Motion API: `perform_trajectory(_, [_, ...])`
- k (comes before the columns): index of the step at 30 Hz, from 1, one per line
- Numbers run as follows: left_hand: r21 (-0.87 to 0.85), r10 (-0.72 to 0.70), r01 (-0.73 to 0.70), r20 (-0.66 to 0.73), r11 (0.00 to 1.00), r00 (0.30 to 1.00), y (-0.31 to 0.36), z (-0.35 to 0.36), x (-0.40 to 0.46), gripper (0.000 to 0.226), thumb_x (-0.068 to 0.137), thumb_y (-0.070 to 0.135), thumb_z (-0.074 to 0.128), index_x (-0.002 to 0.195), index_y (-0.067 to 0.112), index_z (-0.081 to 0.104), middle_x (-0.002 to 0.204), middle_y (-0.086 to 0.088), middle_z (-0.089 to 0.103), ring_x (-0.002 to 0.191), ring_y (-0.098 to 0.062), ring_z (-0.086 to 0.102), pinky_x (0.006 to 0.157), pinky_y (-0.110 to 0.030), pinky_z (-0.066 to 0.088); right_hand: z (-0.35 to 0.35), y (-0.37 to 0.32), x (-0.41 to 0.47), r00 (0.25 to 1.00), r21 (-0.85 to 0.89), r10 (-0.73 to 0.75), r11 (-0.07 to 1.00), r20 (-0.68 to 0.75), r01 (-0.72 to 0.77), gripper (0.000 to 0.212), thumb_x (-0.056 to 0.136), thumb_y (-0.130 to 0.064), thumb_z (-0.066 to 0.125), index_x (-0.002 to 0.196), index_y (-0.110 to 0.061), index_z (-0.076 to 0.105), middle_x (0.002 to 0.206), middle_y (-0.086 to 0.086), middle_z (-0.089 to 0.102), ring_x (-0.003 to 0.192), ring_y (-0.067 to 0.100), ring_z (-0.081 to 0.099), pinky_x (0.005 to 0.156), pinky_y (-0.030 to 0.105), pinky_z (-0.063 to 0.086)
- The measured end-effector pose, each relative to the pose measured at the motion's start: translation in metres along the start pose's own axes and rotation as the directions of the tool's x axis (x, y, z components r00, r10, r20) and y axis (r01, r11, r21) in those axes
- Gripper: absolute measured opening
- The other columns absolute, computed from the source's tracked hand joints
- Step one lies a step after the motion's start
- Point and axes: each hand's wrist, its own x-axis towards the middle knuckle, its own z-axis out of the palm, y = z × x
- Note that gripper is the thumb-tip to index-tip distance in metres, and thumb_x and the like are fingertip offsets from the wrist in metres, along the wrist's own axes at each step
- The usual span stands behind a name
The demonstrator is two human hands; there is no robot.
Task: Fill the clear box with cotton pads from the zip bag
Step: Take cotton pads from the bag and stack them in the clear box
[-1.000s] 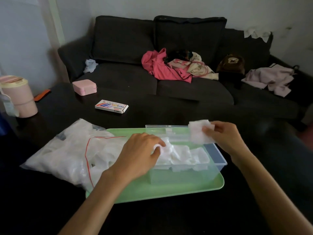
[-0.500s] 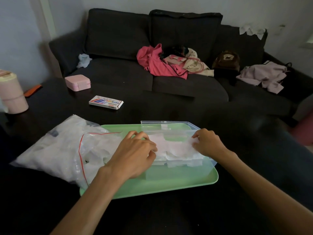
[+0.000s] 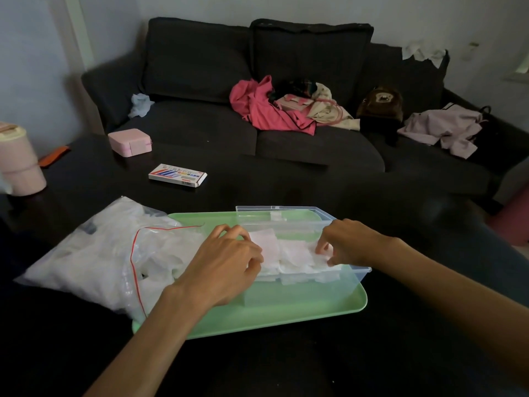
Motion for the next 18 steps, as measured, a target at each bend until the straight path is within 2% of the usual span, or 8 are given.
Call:
perform_trajectory(6, [0.010,0.027,-0.027,-0.024,1.000,0.999,-0.004,0.005,0.000,0.032,0.092,0.029,0.038,0.093,0.029,0.070,0.113,0.023,0.062,0.111,0.001,0.034,0.092,-0.018,0.013,0.008,-0.001,0.006,0.998,0.096,0.059,0.994,-0.015,-0.057,0.037,0.078,-0.028,0.075,0.114,-0.022,0.067,0.103,-0.005,0.069,0.090,0.015,0.063,0.070,0.021,0.039])
perform_trajectory(9, [-0.009,0.001,-0.001,-0.008,1.000,1.000,-0.003,0.004,-0.001,0.031,0.093,0.028,0.039,0.096,0.030,0.070,0.116,0.020,0.060,0.113,-0.001,0.033,0.094,-0.019,0.017,0.004,0.000,0.007,0.998,0.114,0.054,0.992,0.037,-0.058,0.039,0.077,-0.026,0.076,0.115,-0.020,0.067,0.105,-0.003,0.068,0.090,0.016,0.062,0.073,0.023,0.043])
perform_trajectory(12, [-0.107,-0.017,0.019,0.023,0.994,1.000,0.001,-0.003,-0.001,0.028,0.093,0.025,0.044,0.103,0.035,0.068,0.126,0.023,0.055,0.121,-0.002,0.036,0.100,-0.019,0.025,-0.009,0.002,0.004,0.991,0.196,0.073,0.976,0.109,-0.093,0.037,0.075,-0.023,0.078,0.110,-0.021,0.067,0.109,-0.002,0.067,0.087,0.013,0.059,0.078,0.024,0.045])
perform_trajectory(15, [-0.270,-0.103,0.071,-0.108,0.960,0.989,0.004,-0.024,-0.004,0.027,0.088,0.014,0.054,0.095,0.034,0.070,0.120,0.023,0.059,0.116,0.001,0.043,0.093,-0.017,0.030,-0.033,-0.008,-0.001,0.991,0.296,0.123,0.945,0.059,-0.135,0.027,0.077,-0.022,0.076,0.103,-0.026,0.068,0.107,-0.003,0.064,0.085,0.010,0.058,0.081,0.026,0.047])
perform_trajectory(18, [-0.342,-0.356,0.244,-0.320,0.907,0.878,-0.011,-0.050,-0.017,0.022,0.083,0.011,0.061,0.085,0.033,0.067,0.104,0.022,0.064,0.106,-0.001,0.050,0.081,-0.023,0.039,-0.053,-0.040,-0.005,0.988,0.456,0.113,0.888,-0.105,-0.053,0.020,0.082,-0.024,0.071,0.101,-0.029,0.068,0.105,-0.007,0.066,0.087,0.006,0.060,0.085,0.029,0.050])
